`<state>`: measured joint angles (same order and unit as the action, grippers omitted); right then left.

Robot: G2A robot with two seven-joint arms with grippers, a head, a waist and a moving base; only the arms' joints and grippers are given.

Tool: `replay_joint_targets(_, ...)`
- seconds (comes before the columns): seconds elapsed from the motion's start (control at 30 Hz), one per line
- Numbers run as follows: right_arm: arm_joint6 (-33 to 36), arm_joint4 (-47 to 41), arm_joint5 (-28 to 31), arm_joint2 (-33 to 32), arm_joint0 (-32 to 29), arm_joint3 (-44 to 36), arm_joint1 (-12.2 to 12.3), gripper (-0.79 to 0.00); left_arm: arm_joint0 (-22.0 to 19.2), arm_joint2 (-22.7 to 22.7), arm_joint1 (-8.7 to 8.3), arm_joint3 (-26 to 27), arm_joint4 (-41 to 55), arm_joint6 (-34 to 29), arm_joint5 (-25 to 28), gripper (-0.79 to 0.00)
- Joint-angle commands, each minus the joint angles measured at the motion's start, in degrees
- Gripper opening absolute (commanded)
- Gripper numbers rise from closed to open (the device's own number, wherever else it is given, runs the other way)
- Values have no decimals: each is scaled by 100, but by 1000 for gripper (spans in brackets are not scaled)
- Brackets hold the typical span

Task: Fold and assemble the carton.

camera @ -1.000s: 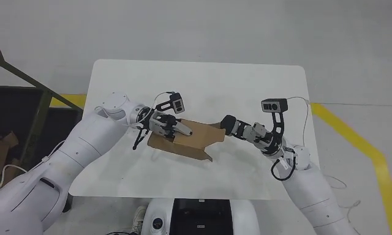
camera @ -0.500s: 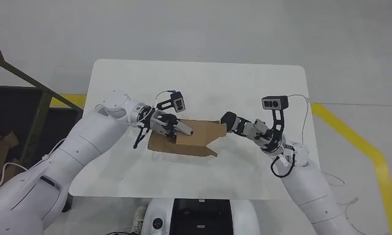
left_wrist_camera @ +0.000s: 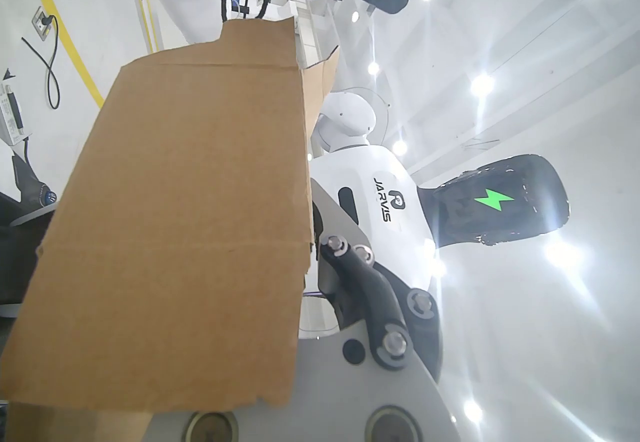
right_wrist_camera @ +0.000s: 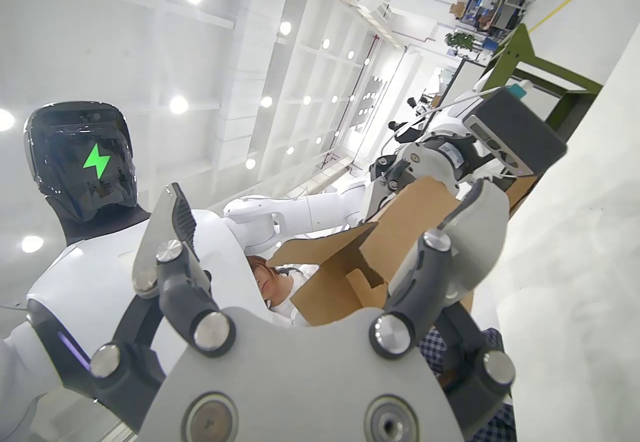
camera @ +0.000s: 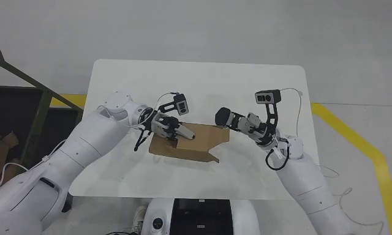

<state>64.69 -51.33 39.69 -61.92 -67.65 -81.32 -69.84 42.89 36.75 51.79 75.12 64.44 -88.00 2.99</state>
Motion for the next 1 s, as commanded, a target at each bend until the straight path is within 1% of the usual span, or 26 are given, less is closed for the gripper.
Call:
replay_joint_targets(0.0,55,-50,-65,43,37,-11,-16,0,-13,2,-5,-35,9,0,5,-785)
replay_joint_targets(0.27,323,-289,-333,-150,-209,-339,11,0,-40,55,-36,-235,54,0,63,-785)
replay_joint_targets(0.43,454,-288,-464,-266,-360,-482,24,0,-33,82,-49,-300,86,0,126,-785)
replay_joint_targets(0.97,614,-268,-624,-4,-406,-647,-100,0,-40,101,-36,-273,127,0,159,-785)
